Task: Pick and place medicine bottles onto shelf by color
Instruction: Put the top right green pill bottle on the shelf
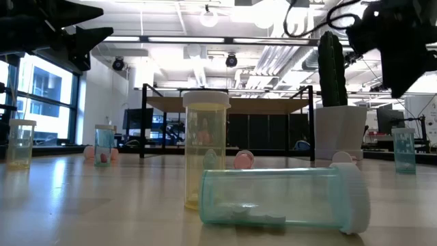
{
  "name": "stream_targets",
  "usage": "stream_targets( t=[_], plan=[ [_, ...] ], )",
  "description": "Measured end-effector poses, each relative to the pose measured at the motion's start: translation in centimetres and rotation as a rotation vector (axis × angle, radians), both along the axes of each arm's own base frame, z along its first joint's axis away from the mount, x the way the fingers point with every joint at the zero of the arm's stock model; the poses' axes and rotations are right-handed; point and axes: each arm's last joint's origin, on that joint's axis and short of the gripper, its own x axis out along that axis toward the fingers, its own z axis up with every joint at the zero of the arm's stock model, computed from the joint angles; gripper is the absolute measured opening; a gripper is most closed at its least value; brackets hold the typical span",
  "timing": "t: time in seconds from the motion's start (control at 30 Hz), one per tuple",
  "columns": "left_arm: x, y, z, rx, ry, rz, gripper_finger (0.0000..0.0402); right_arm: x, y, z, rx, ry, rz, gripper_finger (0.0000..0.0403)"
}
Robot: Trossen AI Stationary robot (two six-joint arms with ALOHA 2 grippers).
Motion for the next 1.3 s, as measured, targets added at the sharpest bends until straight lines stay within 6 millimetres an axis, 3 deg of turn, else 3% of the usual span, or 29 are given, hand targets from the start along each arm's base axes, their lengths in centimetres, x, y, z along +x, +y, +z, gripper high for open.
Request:
stream_targets(
  t=[0.57, 1.3],
  plan=[
    [0.0, 0.0, 0.0, 0.0, 0.0, 0.0, 0.0195, 2.2, 0.6, -3.5, -0.044, 0.218, -0.061, 0.016],
    [0.0, 0.0, 0.0, 0.0, 0.0, 0.0, 0.0195, 3.6, 1.0, -6.0, -0.071, 0.335, -0.052, 0.0146]
  ],
)
